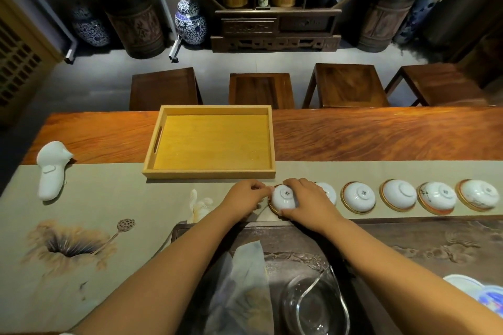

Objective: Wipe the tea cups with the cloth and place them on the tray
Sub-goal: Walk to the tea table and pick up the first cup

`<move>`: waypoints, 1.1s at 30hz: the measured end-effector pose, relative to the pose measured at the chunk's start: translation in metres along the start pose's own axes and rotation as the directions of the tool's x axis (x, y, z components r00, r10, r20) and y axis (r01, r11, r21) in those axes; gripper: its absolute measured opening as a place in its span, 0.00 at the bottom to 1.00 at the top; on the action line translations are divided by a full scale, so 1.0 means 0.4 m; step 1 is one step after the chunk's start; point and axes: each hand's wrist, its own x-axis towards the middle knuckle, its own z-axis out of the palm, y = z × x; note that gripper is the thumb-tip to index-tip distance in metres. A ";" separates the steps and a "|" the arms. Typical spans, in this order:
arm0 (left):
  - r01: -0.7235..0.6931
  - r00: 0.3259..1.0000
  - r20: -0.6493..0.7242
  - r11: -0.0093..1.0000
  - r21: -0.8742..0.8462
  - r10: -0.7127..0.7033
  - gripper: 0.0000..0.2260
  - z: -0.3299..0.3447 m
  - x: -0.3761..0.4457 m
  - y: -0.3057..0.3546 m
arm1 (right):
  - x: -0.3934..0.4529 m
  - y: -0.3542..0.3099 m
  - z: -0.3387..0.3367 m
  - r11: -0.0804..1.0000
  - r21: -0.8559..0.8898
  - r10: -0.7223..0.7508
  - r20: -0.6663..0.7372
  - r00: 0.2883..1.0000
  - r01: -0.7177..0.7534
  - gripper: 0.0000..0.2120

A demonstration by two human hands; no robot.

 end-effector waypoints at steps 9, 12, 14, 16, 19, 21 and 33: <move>0.027 0.999 0.022 0.999 -0.036 -0.026 0.13 0.018 0.011 -0.008 | 0.005 0.007 0.008 1.000 -0.027 -0.011 -0.013 1.000 0.011 0.32; 0.015 1.000 0.009 0.999 -0.045 -0.015 0.11 0.030 0.016 -0.010 | 0.014 0.005 0.012 0.993 -0.108 -0.038 -0.019 0.999 0.035 0.31; 0.023 1.000 0.005 0.998 -0.054 -0.022 0.11 0.034 0.019 -0.012 | 0.018 0.006 0.013 0.987 -0.152 -0.056 -0.014 0.998 0.053 0.31; 0.033 0.999 0.008 0.997 -0.067 -0.032 0.11 0.035 0.023 -0.017 | 0.021 0.005 0.013 0.980 -0.186 -0.073 -0.006 0.997 0.071 0.31; 0.029 0.999 0.017 0.998 -0.057 -0.028 0.11 0.035 0.024 -0.019 | 0.023 0.002 0.014 0.975 -0.203 -0.087 -0.004 0.996 0.084 0.30; 0.030 0.999 0.021 0.997 -0.077 -0.028 0.10 0.035 0.021 -0.019 | 0.025 0.001 0.013 0.978 -0.191 -0.083 -0.005 0.997 0.080 0.30; 0.070 0.992 0.122 0.957 -0.282 -0.036 0.04 0.012 0.011 0.015 | 0.012 -0.001 -0.010 0.975 0.221 0.017 -0.088 0.996 0.003 0.28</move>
